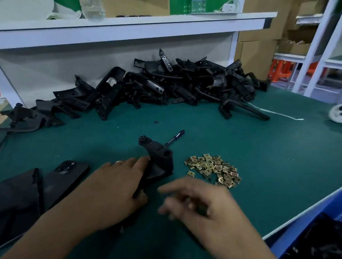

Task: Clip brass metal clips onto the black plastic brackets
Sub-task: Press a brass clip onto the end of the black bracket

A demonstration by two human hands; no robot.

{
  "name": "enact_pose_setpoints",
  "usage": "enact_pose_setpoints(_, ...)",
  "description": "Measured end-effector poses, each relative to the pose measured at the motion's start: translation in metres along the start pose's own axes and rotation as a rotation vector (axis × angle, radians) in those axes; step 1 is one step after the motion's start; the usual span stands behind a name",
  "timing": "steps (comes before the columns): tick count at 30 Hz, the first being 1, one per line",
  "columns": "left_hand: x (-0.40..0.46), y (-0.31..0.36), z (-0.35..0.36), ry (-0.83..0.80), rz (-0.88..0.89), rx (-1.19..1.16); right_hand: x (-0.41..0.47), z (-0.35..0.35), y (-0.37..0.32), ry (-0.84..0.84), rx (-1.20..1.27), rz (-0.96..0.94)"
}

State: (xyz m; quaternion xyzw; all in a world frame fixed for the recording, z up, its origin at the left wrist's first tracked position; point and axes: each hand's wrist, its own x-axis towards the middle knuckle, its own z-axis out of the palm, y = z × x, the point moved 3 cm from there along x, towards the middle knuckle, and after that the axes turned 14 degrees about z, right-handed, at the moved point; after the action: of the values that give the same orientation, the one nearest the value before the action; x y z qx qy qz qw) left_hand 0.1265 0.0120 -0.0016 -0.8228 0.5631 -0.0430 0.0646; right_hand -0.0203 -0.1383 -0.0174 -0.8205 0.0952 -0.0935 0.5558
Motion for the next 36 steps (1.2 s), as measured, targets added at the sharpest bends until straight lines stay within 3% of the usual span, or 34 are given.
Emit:
enact_pose_setpoints(2, -0.001, 0.001, 0.004, -0.056, -0.013, 0.038, 0.002, -0.025, 0.014, 0.357, -0.168, -0.033)
enact_pose_setpoints(4, -0.003, -0.002, 0.006, -0.123, -0.022, 0.038, 0.003, -0.039, 0.022, 0.602, -0.333, -0.022)
enact_pose_setpoints(8, 0.001, -0.005, 0.006, -0.185, 0.019, 0.05, 0.005, -0.039, 0.03, 0.759, -0.472, 0.102)
enact_pose_setpoints(12, 0.006, 0.018, 0.009, -0.097, 0.045, 0.161, 0.007, -0.032, 0.032, 0.731, -0.646, 0.17)
enact_pose_setpoints(16, 0.014, 0.033, 0.019, -0.047, 0.127, 0.224, 0.008, -0.032, 0.031, 0.735, -0.633, 0.115)
enact_pose_setpoints(22, 0.008, 0.041, 0.02, 0.166, 0.272, -0.498, 0.005, -0.039, 0.025, 0.727, -0.217, 0.002)
enact_pose_setpoints(29, 0.006, 0.04, 0.017, 0.285, 0.243, -0.562, 0.004, -0.039, 0.023, 0.43, 0.654, -0.009)
enact_pose_setpoints(32, 0.007, 0.039, 0.018, 0.322, 0.218, -0.538, 0.005, -0.034, 0.023, 0.415, 0.723, 0.034)
enact_pose_setpoints(36, 0.006, 0.039, 0.02, 0.323, 0.186, -0.599, 0.005, -0.033, 0.019, 0.4, 0.604, -0.011)
